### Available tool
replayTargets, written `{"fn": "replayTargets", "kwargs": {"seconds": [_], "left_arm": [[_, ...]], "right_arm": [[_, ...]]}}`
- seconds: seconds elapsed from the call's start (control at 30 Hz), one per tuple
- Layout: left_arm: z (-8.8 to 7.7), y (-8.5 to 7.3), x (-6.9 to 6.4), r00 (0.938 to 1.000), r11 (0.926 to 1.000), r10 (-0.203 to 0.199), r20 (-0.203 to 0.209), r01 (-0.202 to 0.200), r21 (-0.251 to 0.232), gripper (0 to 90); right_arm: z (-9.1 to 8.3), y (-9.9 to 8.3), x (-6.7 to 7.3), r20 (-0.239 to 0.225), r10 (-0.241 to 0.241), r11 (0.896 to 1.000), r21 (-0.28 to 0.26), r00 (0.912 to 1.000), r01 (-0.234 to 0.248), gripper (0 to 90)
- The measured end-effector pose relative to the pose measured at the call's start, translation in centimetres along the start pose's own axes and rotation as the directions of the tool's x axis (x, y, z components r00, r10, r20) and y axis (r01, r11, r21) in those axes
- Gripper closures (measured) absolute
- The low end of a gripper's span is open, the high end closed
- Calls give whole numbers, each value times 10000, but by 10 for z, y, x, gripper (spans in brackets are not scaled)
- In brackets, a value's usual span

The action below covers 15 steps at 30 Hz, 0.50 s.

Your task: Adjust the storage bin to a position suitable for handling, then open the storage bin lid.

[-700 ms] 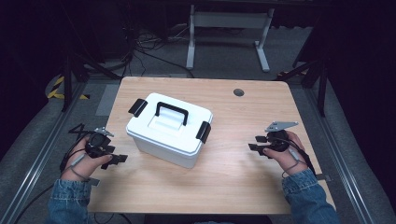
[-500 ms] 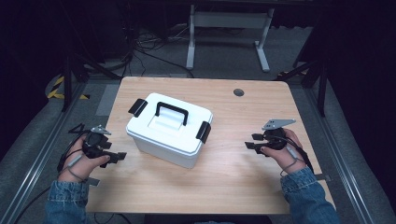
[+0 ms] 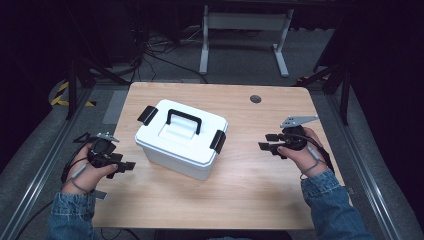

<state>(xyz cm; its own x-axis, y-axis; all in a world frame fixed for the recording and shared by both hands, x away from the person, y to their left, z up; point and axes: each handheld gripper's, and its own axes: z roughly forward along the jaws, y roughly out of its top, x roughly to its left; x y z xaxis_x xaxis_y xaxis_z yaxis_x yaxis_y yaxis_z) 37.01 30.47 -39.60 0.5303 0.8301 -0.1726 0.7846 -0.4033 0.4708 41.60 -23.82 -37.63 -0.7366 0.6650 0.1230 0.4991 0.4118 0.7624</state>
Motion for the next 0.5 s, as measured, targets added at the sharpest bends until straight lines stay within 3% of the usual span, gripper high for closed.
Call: {"fn": "replayTargets", "kwargs": {"seconds": [0.23, 0.5], "left_arm": [[3, 11, -1, 9997, 9997, 232, 35, -231, -52, 344], [3, 12, 1, 9994, 9993, 335, 38, -334, -139, 333]], "right_arm": [[8, 28, 22, -686, -386, 9990, -257, 9969, 369, 520], [10, 52, 33, -865, -829, 9965, -217, 9928, 813, 519]]}}
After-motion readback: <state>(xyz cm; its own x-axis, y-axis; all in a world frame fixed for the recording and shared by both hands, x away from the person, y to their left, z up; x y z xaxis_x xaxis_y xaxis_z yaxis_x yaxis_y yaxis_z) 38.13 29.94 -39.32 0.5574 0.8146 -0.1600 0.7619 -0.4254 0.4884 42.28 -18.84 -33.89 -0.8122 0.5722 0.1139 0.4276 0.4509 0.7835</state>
